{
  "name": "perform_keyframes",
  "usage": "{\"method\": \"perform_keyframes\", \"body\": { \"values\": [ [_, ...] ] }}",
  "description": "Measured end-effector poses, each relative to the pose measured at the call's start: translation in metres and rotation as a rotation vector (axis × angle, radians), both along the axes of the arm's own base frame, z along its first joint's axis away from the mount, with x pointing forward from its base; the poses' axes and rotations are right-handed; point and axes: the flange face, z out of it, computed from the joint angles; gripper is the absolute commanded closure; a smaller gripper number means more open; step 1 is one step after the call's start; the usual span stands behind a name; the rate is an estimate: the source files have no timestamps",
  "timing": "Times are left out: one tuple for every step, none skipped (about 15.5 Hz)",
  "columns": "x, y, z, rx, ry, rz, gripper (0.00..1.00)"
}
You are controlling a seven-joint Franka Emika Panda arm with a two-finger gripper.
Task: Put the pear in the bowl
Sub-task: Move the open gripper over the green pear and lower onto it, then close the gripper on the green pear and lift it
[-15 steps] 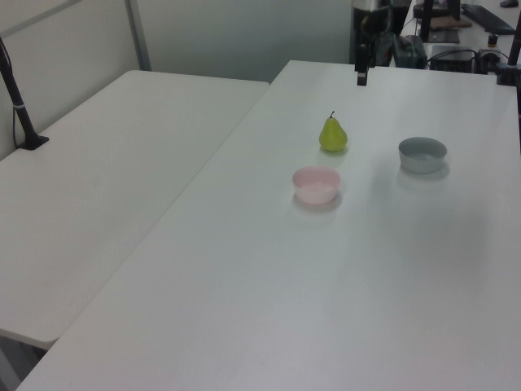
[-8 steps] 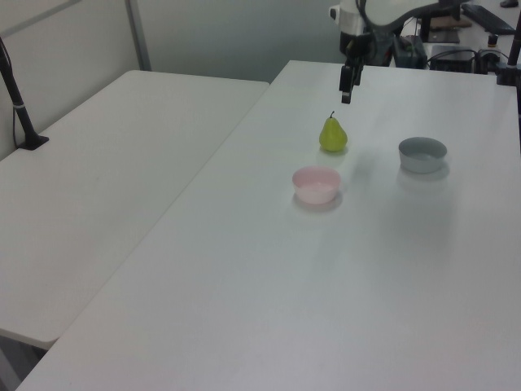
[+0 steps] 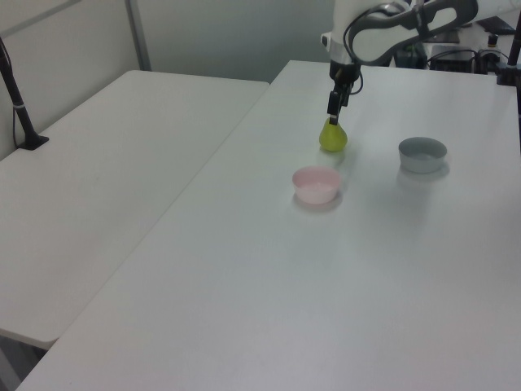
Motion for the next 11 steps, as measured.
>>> {"method": "perform_keyframes", "body": {
  "values": [
    [0.002,0.0,-0.009,-0.001,-0.002,0.002,0.0],
    [0.004,0.0,-0.018,-0.002,-0.003,0.004,0.0],
    [0.006,0.0,-0.025,-0.002,-0.003,0.005,0.0],
    [0.007,-0.001,-0.032,-0.002,-0.002,0.006,0.0],
    [0.009,-0.001,-0.038,-0.003,-0.002,0.007,0.0],
    [0.009,-0.001,-0.043,-0.003,-0.002,0.008,0.0],
    [0.01,-0.001,-0.047,-0.003,-0.003,0.009,0.0],
    [0.011,-0.001,-0.05,-0.003,-0.002,0.009,0.06],
    [0.011,-0.001,-0.052,-0.003,0.001,0.009,0.11],
    [0.011,-0.001,-0.053,-0.003,0.002,0.01,0.19],
    [0.011,-0.001,-0.054,-0.003,0.001,0.01,0.3]
  ]
}}
